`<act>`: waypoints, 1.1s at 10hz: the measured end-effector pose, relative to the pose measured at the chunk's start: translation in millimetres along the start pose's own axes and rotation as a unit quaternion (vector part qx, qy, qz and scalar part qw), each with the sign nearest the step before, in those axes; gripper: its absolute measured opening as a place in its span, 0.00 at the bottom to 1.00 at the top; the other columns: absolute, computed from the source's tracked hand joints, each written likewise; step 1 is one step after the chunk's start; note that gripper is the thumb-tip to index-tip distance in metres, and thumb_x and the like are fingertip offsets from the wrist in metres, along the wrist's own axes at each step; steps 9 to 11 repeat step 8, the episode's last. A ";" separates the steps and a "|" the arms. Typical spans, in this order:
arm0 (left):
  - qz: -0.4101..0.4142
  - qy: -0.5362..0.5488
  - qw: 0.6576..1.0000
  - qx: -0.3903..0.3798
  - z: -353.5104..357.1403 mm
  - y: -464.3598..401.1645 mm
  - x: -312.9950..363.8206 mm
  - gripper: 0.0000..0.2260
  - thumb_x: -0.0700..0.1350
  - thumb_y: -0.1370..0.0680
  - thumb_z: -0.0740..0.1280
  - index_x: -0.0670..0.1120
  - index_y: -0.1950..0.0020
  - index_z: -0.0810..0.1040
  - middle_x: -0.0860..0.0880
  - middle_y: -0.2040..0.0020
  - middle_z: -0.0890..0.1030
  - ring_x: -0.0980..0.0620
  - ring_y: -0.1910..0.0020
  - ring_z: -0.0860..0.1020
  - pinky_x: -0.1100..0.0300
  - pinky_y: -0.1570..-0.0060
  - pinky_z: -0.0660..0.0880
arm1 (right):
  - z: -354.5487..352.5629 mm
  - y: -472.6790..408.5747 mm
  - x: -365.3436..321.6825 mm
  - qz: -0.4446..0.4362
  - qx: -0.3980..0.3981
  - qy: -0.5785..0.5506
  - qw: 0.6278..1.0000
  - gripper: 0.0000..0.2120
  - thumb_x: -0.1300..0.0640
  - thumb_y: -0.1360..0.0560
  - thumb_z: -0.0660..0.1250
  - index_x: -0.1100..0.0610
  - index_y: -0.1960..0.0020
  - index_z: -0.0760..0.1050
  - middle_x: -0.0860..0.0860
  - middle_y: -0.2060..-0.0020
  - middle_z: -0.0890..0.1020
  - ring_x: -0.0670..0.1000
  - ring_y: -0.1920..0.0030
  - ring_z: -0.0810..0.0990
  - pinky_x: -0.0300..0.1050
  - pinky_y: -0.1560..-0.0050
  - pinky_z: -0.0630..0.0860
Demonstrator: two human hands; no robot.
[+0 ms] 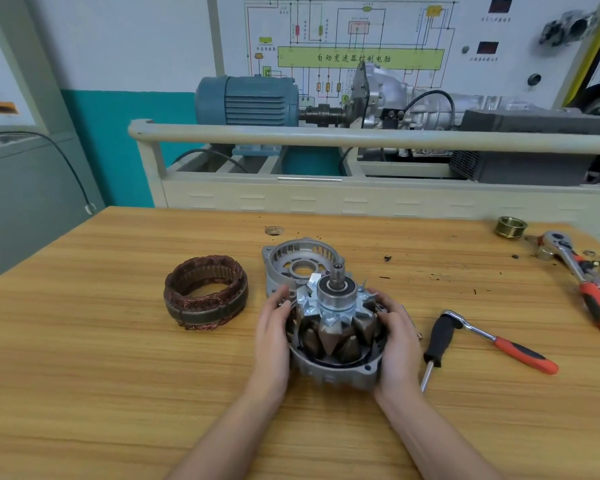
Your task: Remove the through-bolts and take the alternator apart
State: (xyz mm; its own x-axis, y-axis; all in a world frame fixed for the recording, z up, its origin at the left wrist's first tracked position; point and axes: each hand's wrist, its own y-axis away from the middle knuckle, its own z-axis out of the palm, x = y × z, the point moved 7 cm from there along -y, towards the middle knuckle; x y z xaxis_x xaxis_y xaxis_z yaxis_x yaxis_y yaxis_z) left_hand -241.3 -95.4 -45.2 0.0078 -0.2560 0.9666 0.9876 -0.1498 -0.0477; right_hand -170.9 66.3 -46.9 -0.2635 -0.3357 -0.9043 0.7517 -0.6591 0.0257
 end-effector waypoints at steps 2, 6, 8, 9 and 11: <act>-0.038 -0.001 0.999 0.019 -0.2 -3.8 -6.7 0.11 0.43 0.20 0.59 0.52 0.43 0.77 0.50 0.40 0.78 0.53 0.39 0.75 0.54 0.40 0.73 | -5.4 -5.6 16.1 0.051 0.031 0.012 0.998 0.20 0.64 0.25 0.56 0.46 0.56 0.83 0.54 0.47 0.82 0.56 0.43 0.80 0.59 0.42 0.77; -0.095 -0.052 0.994 0.009 -1.5 -3.1 -5.4 0.15 0.50 0.19 0.57 0.47 0.36 0.75 0.48 0.39 0.77 0.51 0.38 0.74 0.51 0.37 0.70 | 3.3 -4.1 3.1 0.061 -0.006 0.104 0.993 0.14 0.59 0.21 0.55 0.49 0.44 0.78 0.50 0.45 0.80 0.50 0.42 0.77 0.48 0.45 0.76; 0.045 -0.055 0.996 0.053 -43.8 60.5 37.7 0.08 0.44 0.25 0.65 0.52 0.49 0.81 0.60 0.50 0.81 0.64 0.48 0.77 0.70 0.54 0.70 | -13.2 28.3 -77.2 -0.098 -0.057 0.190 0.975 0.12 0.55 0.25 0.64 0.47 0.45 0.81 0.43 0.42 0.80 0.44 0.39 0.75 0.37 0.44 0.67; 0.045 -0.055 0.996 0.053 -43.8 60.5 37.7 0.08 0.44 0.25 0.65 0.52 0.49 0.81 0.60 0.50 0.81 0.64 0.48 0.77 0.70 0.54 0.70 | -13.2 28.3 -77.2 -0.098 -0.057 0.190 0.975 0.12 0.55 0.25 0.64 0.47 0.45 0.81 0.43 0.42 0.80 0.44 0.39 0.75 0.37 0.44 0.67; 0.045 -0.055 0.996 0.053 -43.8 60.5 37.7 0.08 0.44 0.25 0.65 0.52 0.49 0.81 0.60 0.50 0.81 0.64 0.48 0.77 0.70 0.54 0.70 | -13.2 28.3 -77.2 -0.098 -0.057 0.190 0.975 0.12 0.55 0.25 0.64 0.47 0.45 0.81 0.43 0.42 0.80 0.44 0.39 0.75 0.37 0.44 0.67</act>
